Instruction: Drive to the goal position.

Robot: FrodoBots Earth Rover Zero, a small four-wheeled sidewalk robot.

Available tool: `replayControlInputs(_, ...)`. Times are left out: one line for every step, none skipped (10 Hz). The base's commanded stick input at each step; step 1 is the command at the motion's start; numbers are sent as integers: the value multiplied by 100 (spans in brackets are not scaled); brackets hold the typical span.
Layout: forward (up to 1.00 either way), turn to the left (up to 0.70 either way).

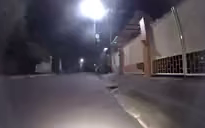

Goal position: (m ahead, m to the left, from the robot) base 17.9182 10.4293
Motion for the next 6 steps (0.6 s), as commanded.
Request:
replayControlInputs(70,0)
replayControlInputs(70,0)
replayControlInputs(70,0)
replayControlInputs(70,0)
replayControlInputs(70,0)
replayControlInputs(70,0)
